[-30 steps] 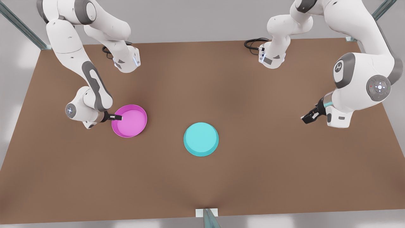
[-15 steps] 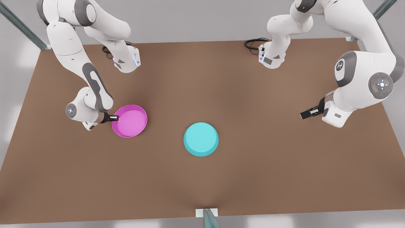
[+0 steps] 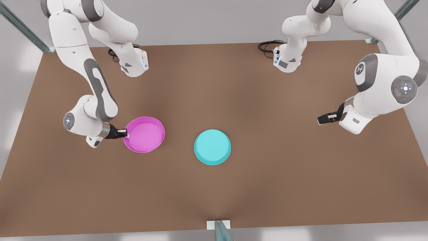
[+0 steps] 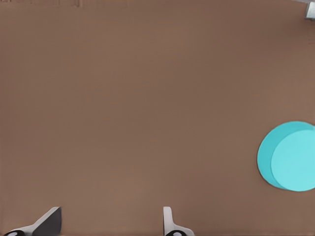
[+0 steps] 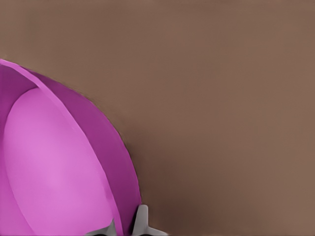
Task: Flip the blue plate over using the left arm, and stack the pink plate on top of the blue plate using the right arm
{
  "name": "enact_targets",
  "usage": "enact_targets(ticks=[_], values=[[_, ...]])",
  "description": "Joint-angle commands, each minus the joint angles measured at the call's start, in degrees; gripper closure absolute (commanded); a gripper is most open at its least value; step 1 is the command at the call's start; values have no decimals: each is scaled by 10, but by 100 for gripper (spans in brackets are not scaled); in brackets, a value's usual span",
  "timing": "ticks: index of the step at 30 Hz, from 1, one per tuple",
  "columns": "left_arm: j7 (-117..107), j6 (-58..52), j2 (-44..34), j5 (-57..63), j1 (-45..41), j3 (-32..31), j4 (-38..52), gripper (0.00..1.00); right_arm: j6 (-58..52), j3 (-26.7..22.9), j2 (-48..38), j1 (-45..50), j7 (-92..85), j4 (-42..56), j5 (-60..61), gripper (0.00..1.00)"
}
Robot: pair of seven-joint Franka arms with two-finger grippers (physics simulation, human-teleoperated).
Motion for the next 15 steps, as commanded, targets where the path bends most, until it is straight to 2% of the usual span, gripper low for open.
enact_targets(ticks=[1,3,6,10,15], values=[[57,1,0,0,0,0,0,0,-54,25,3,2,-9,16,69,79],[57,1,0,0,0,0,0,0,-53,52,19,17,-5,37,118,79],[57,0,-1,-1,0,0,0,0,-46,52,74,96,88,106,177,79],[56,-2,-2,-1,-1,0,0,0,-34,50,154,162,188,216,196,79],[54,-3,-3,-2,0,0,0,0,15,48,215,199,228,273,195,79]])
